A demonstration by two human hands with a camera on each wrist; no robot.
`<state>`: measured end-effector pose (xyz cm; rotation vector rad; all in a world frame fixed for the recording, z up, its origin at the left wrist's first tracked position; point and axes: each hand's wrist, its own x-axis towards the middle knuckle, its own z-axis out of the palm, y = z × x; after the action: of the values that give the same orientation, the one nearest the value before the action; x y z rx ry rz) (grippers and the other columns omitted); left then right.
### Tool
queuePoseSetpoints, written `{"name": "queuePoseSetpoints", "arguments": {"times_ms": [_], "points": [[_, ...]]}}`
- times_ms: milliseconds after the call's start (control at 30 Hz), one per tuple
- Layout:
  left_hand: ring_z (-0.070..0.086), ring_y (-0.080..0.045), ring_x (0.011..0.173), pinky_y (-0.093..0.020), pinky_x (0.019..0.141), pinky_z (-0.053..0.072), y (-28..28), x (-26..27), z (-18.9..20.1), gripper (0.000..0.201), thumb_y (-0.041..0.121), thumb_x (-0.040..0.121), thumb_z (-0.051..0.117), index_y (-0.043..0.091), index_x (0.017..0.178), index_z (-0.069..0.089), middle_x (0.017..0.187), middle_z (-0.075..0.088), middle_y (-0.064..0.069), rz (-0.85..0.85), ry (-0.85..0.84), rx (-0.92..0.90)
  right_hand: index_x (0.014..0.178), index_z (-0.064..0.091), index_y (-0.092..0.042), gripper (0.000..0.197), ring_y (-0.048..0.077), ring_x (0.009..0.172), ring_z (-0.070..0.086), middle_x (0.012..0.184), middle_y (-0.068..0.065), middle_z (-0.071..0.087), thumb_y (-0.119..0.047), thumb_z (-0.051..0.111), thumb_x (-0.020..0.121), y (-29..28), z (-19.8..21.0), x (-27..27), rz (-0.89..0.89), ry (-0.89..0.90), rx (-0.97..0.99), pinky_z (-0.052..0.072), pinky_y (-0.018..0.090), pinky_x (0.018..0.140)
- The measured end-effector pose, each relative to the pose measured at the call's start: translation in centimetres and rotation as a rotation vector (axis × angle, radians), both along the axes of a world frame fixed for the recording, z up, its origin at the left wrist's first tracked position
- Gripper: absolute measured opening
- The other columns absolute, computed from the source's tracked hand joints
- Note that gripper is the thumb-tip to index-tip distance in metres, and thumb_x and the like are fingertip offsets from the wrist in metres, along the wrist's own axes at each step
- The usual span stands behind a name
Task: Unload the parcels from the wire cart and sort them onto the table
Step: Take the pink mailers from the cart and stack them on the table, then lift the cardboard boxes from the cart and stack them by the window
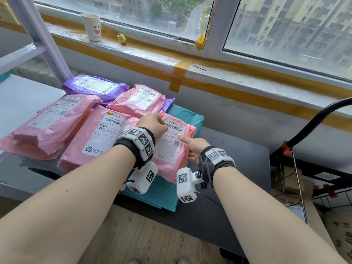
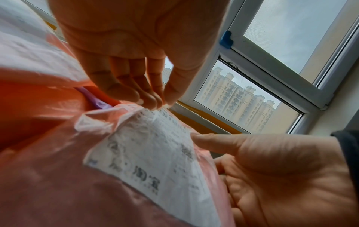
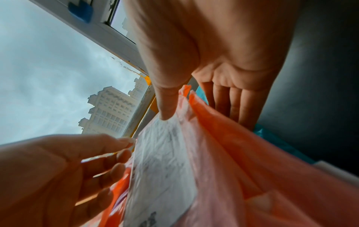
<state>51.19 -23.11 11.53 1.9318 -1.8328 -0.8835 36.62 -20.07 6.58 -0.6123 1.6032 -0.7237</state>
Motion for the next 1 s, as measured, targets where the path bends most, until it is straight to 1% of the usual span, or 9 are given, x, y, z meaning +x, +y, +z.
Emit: {"name": "queuePoseSetpoints", "arguments": {"times_ms": [100, 167, 233, 333, 400, 467, 633, 867, 1000], "points": [[0.063, -0.019, 0.092, -0.033, 0.084, 0.053, 0.0, 0.0, 0.0, 0.008, 0.017, 0.083, 0.06, 0.022, 0.08, 0.065, 0.095, 0.068, -0.002, -0.004, -0.003, 0.003, 0.114, 0.06, -0.003, 0.054, 0.028, 0.087, 0.07, 0.103, 0.015, 0.07, -0.039, 0.075, 0.077, 0.1, -0.6, -0.5, -0.006, 0.002, 0.015, 0.058, 0.04, 0.079], [0.063, -0.019, 0.092, -0.031, 0.082, 0.052, 0.0, 0.0, 0.0, 0.008, 0.016, 0.083, 0.059, 0.022, 0.081, 0.064, 0.095, 0.068, -0.002, -0.009, -0.009, 0.0, 0.113, 0.059, -0.003, 0.056, 0.029, 0.087, 0.07, 0.105, 0.016, 0.069, -0.043, 0.075, 0.077, 0.1, -0.6, -0.8, -0.015, 0.005, 0.019, 0.059, 0.038, 0.074], [0.062, -0.019, 0.092, -0.029, 0.08, 0.05, 0.0, 0.0, 0.2, 0.009, 0.016, 0.084, 0.058, 0.022, 0.083, 0.064, 0.095, 0.066, -0.001, -0.017, -0.026, -0.014, 0.108, 0.058, -0.007, 0.054, 0.029, 0.091, 0.067, 0.104, 0.014, 0.067, -0.049, 0.071, 0.078, 0.2, -0.4, -1.2, -0.018, 0.047, 0.021, 0.057, 0.04, 0.081], [0.061, -0.019, 0.094, -0.029, 0.082, 0.049, 0.1, -0.4, 1.1, 0.01, 0.016, 0.087, 0.055, 0.02, 0.09, 0.064, 0.099, 0.066, -0.001, -0.048, -0.044, -0.052, 0.103, 0.059, -0.012, 0.041, 0.028, 0.098, 0.06, 0.096, 0.006, 0.061, -0.049, 0.06, 0.087, 0.4, 1.0, -2.4, 0.05, 0.301, -0.054, 0.048, 0.044, 0.098], [0.06, -0.019, 0.1, -0.031, 0.087, 0.049, 0.2, -1.1, 2.2, 0.016, 0.018, 0.088, 0.054, 0.019, 0.101, 0.063, 0.107, 0.065, -0.001, -0.094, -0.069, -0.076, 0.12, 0.058, -0.012, 0.039, 0.027, 0.115, 0.055, 0.12, 0.007, 0.06, -0.04, 0.053, 0.093, 0.8, 2.4, -3.7, 0.133, 0.527, -0.119, 0.041, 0.039, 0.106], [0.056, -0.02, 0.11, -0.031, 0.09, 0.044, 0.4, -2.5, 3.3, 0.03, 0.02, 0.089, 0.052, 0.021, 0.118, 0.058, 0.121, 0.059, -0.002, -0.197, -0.171, -0.12, 0.137, 0.047, -0.017, 0.045, 0.025, 0.13, 0.045, 0.14, 0.004, 0.05, -0.032, 0.049, 0.095, 1.7, 4.4, -4.9, 0.237, 0.772, -0.169, 0.035, 0.031, 0.107], [0.039, -0.028, 0.127, -0.041, 0.1, 0.037, 2.9, -8.6, 5.7, 0.044, 0.027, 0.089, 0.051, 0.021, 0.133, 0.045, 0.136, 0.043, -0.008, -0.536, -0.45, -0.328, 0.142, 0.038, -0.027, 0.047, 0.031, 0.13, 0.039, 0.141, 0.008, 0.045, -0.032, 0.044, 0.095, 5.8, 8.4, -8.2, 0.336, 1.168, -0.195, 0.035, 0.039, 0.107], [0.037, -0.027, 0.128, -0.041, 0.102, 0.033, 8.7, -17.2, 6.4, 0.046, 0.029, 0.089, 0.05, 0.022, 0.134, 0.043, 0.138, 0.041, -0.007, -0.808, -0.422, -0.399, 0.144, 0.035, -0.028, 0.05, 0.031, 0.13, 0.038, 0.14, 0.009, 0.044, -0.034, 0.044, 0.095, 14.6, 11.0, -14.2, 0.215, 1.254, -0.035, 0.037, 0.042, 0.106], [0.037, -0.027, 0.128, -0.041, 0.103, 0.033, 12.2, -21.7, 6.8, 0.047, 0.032, 0.089, 0.051, 0.021, 0.134, 0.043, 0.137, 0.041, -0.007, -0.917, -0.385, -0.435, 0.139, 0.043, -0.028, 0.048, 0.03, 0.129, 0.041, 0.139, 0.006, 0.046, -0.036, 0.049, 0.092, 19.7, 11.2, -18.7, 0.135, 1.253, 0.051, 0.039, 0.041, 0.105]]}}
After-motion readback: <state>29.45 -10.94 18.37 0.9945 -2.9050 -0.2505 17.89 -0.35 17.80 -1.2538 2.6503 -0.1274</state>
